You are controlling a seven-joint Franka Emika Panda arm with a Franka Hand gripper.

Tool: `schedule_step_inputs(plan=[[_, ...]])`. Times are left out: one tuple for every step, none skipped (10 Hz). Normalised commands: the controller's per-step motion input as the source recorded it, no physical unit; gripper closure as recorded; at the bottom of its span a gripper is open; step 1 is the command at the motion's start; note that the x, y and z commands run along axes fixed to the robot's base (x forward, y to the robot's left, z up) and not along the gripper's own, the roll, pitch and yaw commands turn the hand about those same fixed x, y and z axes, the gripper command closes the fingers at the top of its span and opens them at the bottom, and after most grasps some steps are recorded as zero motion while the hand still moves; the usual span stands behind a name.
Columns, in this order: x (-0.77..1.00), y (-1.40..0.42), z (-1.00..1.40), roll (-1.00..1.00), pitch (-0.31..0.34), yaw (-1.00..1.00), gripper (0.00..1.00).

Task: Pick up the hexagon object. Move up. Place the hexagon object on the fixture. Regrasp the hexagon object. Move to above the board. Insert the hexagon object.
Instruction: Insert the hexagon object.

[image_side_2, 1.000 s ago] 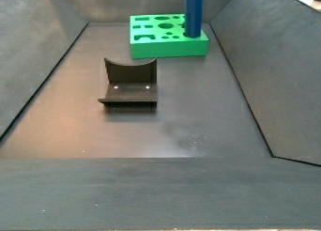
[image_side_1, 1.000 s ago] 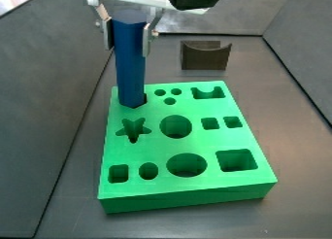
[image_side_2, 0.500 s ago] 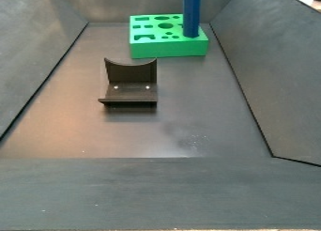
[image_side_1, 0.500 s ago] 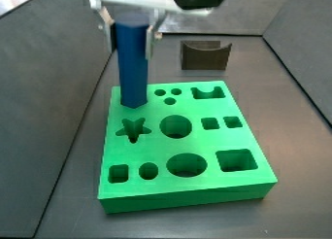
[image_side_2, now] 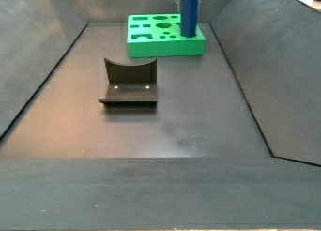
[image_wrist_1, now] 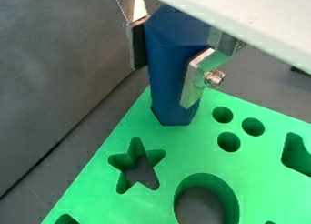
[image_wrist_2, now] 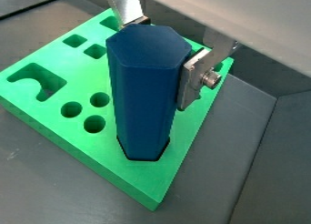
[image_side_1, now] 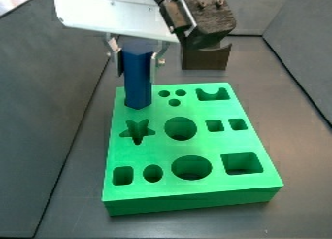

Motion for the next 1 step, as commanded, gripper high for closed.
schedule_step_inputs(plan=[[0.0,0.0,0.0,0.0,0.0,0.0,1.0]])
